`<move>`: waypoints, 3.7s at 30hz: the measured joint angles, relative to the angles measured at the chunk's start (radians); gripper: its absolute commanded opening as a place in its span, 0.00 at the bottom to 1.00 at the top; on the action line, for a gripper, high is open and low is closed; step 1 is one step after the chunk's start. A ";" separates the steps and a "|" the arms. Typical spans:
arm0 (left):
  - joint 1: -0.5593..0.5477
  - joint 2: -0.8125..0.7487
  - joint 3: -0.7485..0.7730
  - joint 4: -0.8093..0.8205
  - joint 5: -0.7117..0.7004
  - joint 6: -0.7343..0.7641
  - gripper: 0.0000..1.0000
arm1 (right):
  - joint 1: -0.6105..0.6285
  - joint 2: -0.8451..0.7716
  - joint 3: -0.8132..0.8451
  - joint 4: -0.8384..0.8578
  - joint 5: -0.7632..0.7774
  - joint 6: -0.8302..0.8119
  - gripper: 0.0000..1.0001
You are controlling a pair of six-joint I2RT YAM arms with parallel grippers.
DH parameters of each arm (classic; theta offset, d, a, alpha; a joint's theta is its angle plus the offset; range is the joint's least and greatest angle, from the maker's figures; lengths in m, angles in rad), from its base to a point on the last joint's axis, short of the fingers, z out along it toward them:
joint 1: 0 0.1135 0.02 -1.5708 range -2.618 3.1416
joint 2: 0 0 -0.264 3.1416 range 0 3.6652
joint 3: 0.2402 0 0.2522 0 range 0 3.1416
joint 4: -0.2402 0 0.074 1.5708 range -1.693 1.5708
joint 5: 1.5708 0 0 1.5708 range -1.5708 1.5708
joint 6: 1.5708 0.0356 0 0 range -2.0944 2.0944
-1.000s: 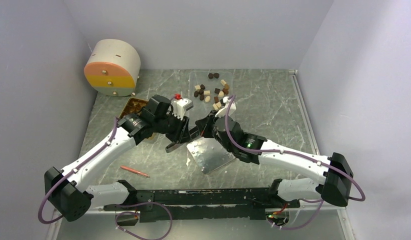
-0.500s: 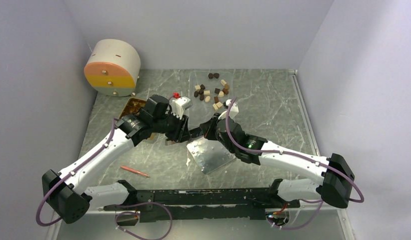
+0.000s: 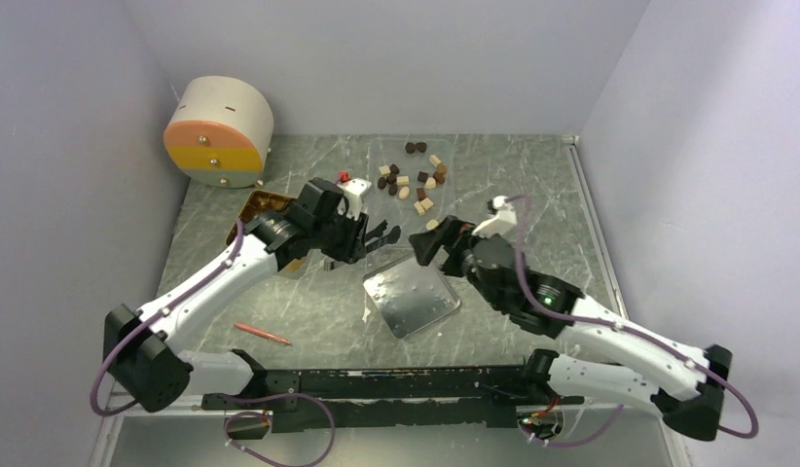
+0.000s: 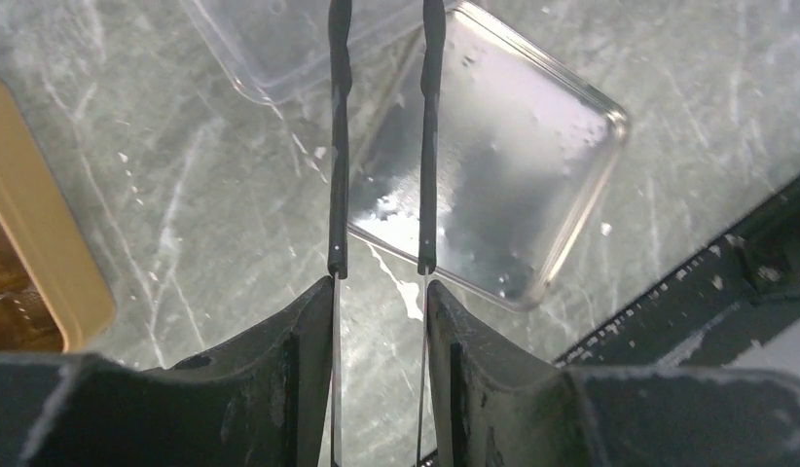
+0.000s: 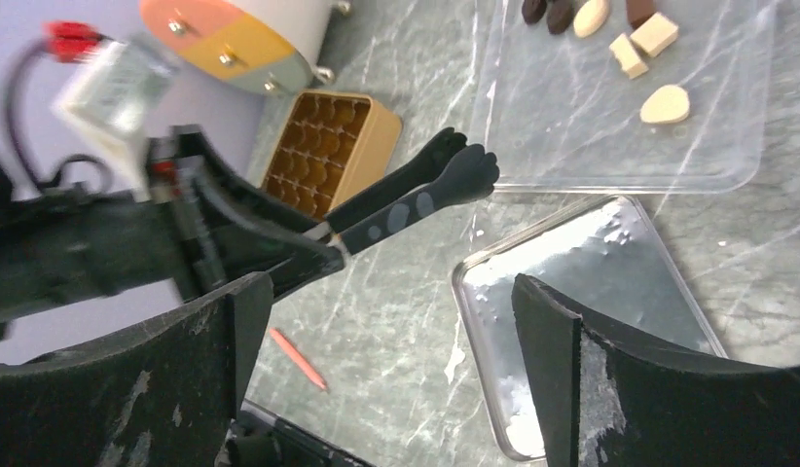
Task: Pack the chocolate
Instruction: Pick up the fake chocolate from the plate, then place the fake chocolate in the packing box.
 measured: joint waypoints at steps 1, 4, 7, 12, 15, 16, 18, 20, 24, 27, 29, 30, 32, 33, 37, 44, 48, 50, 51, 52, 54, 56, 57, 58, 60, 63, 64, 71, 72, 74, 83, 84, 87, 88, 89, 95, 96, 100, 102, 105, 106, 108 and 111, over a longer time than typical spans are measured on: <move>0.000 0.024 0.013 0.000 -0.019 0.000 0.42 | 0.000 -0.033 0.000 -0.018 0.011 0.006 1.00; 0.000 0.110 0.064 0.004 -0.070 0.001 0.41 | 0.000 -0.137 -0.001 -0.073 0.045 0.028 1.00; 0.000 0.184 0.109 0.008 -0.110 0.002 0.42 | -0.001 -0.215 -0.010 -0.117 0.068 0.054 1.00; 0.000 0.314 0.210 0.021 -0.172 0.005 0.43 | -0.002 -0.288 -0.030 -0.187 0.097 0.084 1.00; 0.000 0.381 0.279 0.024 -0.182 0.006 0.44 | -0.002 -0.305 -0.035 -0.224 0.115 0.093 1.00; 0.000 0.401 0.301 0.029 -0.182 0.006 0.44 | -0.002 -0.311 -0.037 -0.235 0.119 0.097 1.00; -0.002 0.426 0.325 0.039 -0.179 0.005 0.44 | -0.002 -0.321 -0.037 -0.250 0.127 0.100 1.00; -0.004 0.444 0.340 0.048 -0.172 0.005 0.44 | -0.002 -0.333 -0.037 -0.262 0.137 0.103 1.00; -0.017 0.474 0.344 0.067 -0.144 0.004 0.44 | -0.002 -0.351 -0.037 -0.275 0.155 0.104 1.00; -0.033 0.493 0.344 0.070 -0.128 0.004 0.44 | -0.002 -0.353 -0.037 -0.281 0.166 0.106 1.00; -0.046 0.506 0.344 0.075 -0.114 0.004 0.44 | -0.002 -0.356 -0.037 -0.282 0.169 0.107 1.00; -0.052 0.512 0.344 0.080 -0.104 0.004 0.44 | -0.002 -0.358 -0.037 -0.282 0.169 0.107 1.00; -0.060 0.520 0.344 0.095 -0.093 0.004 0.44 | -0.002 -0.361 -0.037 -0.282 0.169 0.106 1.00; -0.065 0.522 0.344 0.103 -0.089 0.004 0.44 | -0.002 -0.362 -0.037 -0.282 0.169 0.106 1.00; -0.077 0.528 0.344 0.132 -0.076 0.005 0.44 | -0.002 -0.362 -0.037 -0.282 0.169 0.106 1.00; -0.085 0.587 0.358 0.149 -0.075 0.008 0.44 | -0.002 -0.371 -0.037 -0.282 0.169 0.107 1.00; -0.090 0.617 0.361 0.155 -0.076 0.010 0.45 | -0.002 -0.387 -0.040 -0.282 0.169 0.107 1.00; -0.093 0.622 0.361 0.158 -0.076 0.010 0.44 | -0.002 -0.388 -0.040 -0.282 0.169 0.107 1.00; -0.093 0.623 0.361 0.159 -0.076 0.010 0.44 | -0.002 -0.388 -0.040 -0.282 0.169 0.107 1.00; -0.094 0.623 0.361 0.163 -0.075 0.010 0.44 | -0.002 -0.388 -0.040 -0.282 0.169 0.107 1.00; -0.096 0.624 0.361 0.171 -0.075 0.010 0.44 | -0.002 -0.388 -0.040 -0.282 0.169 0.107 1.00; -0.097 0.626 0.362 0.174 -0.075 0.010 0.43 | -0.002 -0.388 -0.040 -0.282 0.169 0.108 1.00; -0.098 0.626 0.362 0.174 -0.075 0.010 0.43 | -0.002 -0.388 -0.040 -0.282 0.169 0.108 1.00; -0.098 0.628 0.363 0.175 -0.075 0.010 0.43 | -0.002 -0.388 -0.040 -0.282 0.169 0.108 1.00; -0.100 0.629 0.363 0.175 -0.076 0.010 0.42 | -0.002 -0.388 -0.041 -0.281 0.169 0.108 1.00; -0.101 0.632 0.363 0.176 -0.076 0.010 0.38 | -0.002 -0.388 -0.046 -0.281 0.168 0.110 0.99; -0.102 0.633 0.363 0.177 -0.076 0.010 0.36 | -0.002 -0.388 -0.048 -0.281 0.168 0.110 0.99; -0.103 0.637 0.363 0.178 -0.076 0.011 0.18 | -0.002 -0.388 -0.051 -0.282 0.168 0.111 0.99; -0.104 0.637 0.363 0.178 -0.076 0.010 0.17 | -0.002 -0.388 -0.051 -0.282 0.168 0.111 0.99; -0.105 0.637 0.363 0.178 -0.076 0.010 0.16 | -0.002 -0.388 -0.051 -0.282 0.168 0.111 0.99; -0.106 0.633 0.363 0.175 -0.101 -0.009 0.14 | -0.002 -0.388 -0.062 -0.281 0.168 0.111 0.98; -0.106 0.629 0.362 0.172 -0.105 -0.019 0.14 | -0.002 -0.388 -0.065 -0.281 0.168 0.111 0.98; -0.106 0.607 0.360 0.164 -0.112 -0.037 0.13 | -0.002 -0.388 -0.068 -0.281 0.167 0.111 0.98; -0.106 0.595 0.358 0.162 -0.114 -0.043 0.13 | -0.002 -0.387 -0.069 -0.281 0.166 0.111 0.98; -0.106 0.583 0.356 0.158 -0.118 -0.047 0.13 | -0.002 -0.387 -0.069 -0.281 0.164 0.111 0.98; -0.100 0.490 0.352 0.138 -0.174 -0.078 0.15 | -0.002 -0.377 -0.069 -0.280 0.160 0.110 0.98; -0.096 0.477 0.352 0.131 -0.183 -0.082 0.15 | -0.002 -0.375 -0.069 -0.280 0.160 0.110 0.98; -0.064 0.444 0.352 0.094 -0.210 -0.100 0.15 | -0.002 -0.370 -0.069 -0.280 0.159 0.110 0.98; -0.038 0.436 0.352 0.075 -0.224 -0.105 0.15 | -0.002 -0.369 -0.069 -0.280 0.158 0.110 0.98; 0.016 0.421 0.352 0.041 -0.239 -0.105 0.15 | -0.002 -0.368 -0.069 -0.280 0.156 0.110 0.98; 0.035 0.415 0.351 0.034 -0.243 -0.105 0.16 | -0.002 -0.367 -0.069 -0.280 0.155 0.110 0.98; 0.077 0.397 0.350 0.024 -0.251 -0.105 0.16 | -0.002 -0.365 -0.069 -0.280 0.154 0.110 0.98; 0.159 0.353 0.325 0.014 -0.259 -0.105 0.17 | -0.002 -0.362 -0.069 -0.280 0.149 0.110 0.98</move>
